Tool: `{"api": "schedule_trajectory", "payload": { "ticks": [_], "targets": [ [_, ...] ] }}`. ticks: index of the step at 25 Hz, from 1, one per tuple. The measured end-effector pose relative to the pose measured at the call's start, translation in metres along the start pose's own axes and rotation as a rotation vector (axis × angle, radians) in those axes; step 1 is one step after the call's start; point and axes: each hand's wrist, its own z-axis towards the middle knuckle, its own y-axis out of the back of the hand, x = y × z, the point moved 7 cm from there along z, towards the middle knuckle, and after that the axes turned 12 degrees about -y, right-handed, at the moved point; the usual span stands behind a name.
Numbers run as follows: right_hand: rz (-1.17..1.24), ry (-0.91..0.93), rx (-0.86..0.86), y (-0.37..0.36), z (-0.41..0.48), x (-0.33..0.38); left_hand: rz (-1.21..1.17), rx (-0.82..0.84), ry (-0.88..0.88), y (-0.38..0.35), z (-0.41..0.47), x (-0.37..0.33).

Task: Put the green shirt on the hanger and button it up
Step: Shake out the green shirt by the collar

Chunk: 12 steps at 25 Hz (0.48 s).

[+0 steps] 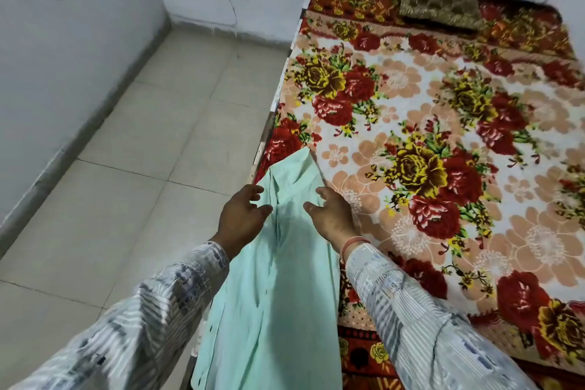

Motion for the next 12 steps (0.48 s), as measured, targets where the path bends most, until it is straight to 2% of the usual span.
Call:
{"api": "schedule_trajectory", "payload": {
  "ticks": [4,6,8,12],
  "targets": [
    [-0.18,-0.097,-0.166,-0.023,0.041,-0.015,0.229,0.037,-0.051,-0.013,0.043,0.028],
    [-0.174,-0.172,-0.172,-0.031,0.053,-0.022,0.311,0.04,-0.093,-0.019,0.06,0.034],
    [-0.084,-0.206,-0.117,-0.037,0.061,-0.027,0.372,0.083,-0.115,-0.029,0.076,0.039],
    [0.33,-0.178,-0.05,-0.038,0.053,-0.034,0.464,0.165,-0.015,-0.04,0.094,0.054]
  ]
}}
